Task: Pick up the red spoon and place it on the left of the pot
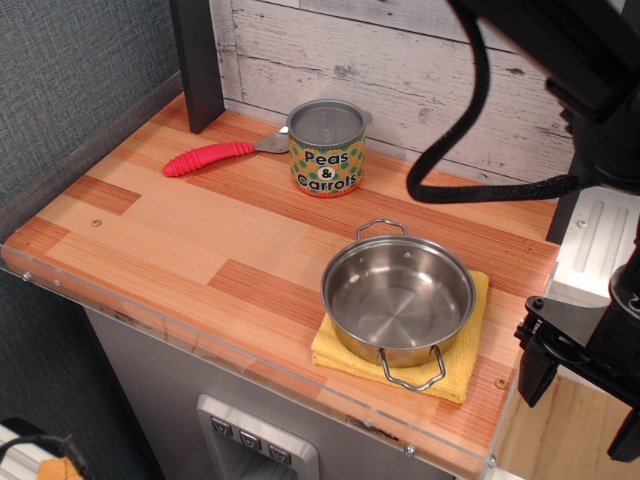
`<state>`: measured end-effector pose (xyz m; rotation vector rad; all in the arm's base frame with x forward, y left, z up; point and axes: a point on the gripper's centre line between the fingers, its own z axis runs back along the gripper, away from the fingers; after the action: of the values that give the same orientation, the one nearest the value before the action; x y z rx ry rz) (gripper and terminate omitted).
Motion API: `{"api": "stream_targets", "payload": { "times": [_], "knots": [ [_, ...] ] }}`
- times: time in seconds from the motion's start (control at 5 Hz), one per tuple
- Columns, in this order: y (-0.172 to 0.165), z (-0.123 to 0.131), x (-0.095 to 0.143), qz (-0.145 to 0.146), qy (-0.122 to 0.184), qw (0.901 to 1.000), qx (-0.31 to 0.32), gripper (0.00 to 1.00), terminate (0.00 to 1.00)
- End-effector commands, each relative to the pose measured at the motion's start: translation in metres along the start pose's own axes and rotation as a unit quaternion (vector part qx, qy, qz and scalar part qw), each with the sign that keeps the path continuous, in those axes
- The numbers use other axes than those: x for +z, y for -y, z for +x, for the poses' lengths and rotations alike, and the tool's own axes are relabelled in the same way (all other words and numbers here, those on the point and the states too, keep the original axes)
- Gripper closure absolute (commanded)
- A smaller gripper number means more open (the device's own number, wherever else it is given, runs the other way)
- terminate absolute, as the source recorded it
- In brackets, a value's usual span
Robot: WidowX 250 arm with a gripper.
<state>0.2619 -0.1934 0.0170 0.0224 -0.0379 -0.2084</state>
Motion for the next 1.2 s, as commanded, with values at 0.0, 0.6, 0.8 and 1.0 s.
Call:
{"api": "stream_targets", "payload": {
  "times": [0.0, 0.6, 0.8, 1.0],
  "knots": [
    [0.000, 0.000, 0.000, 0.000, 0.000, 1.0000, 0.000, 0.00, 0.00],
    [-0.021, 0.012, 0.055, -0.028, 0.047, 0.9974, 0.046, 0.00, 0.00],
    [-0.057, 0.008, 0.079, -0.023, 0.070, 0.9933, 0.090, 0.00, 0.00],
    [-0.102, -0.006, 0.084, 0.007, 0.039, 0.9869, 0.157, 0.00, 0.00]
  ]
}}
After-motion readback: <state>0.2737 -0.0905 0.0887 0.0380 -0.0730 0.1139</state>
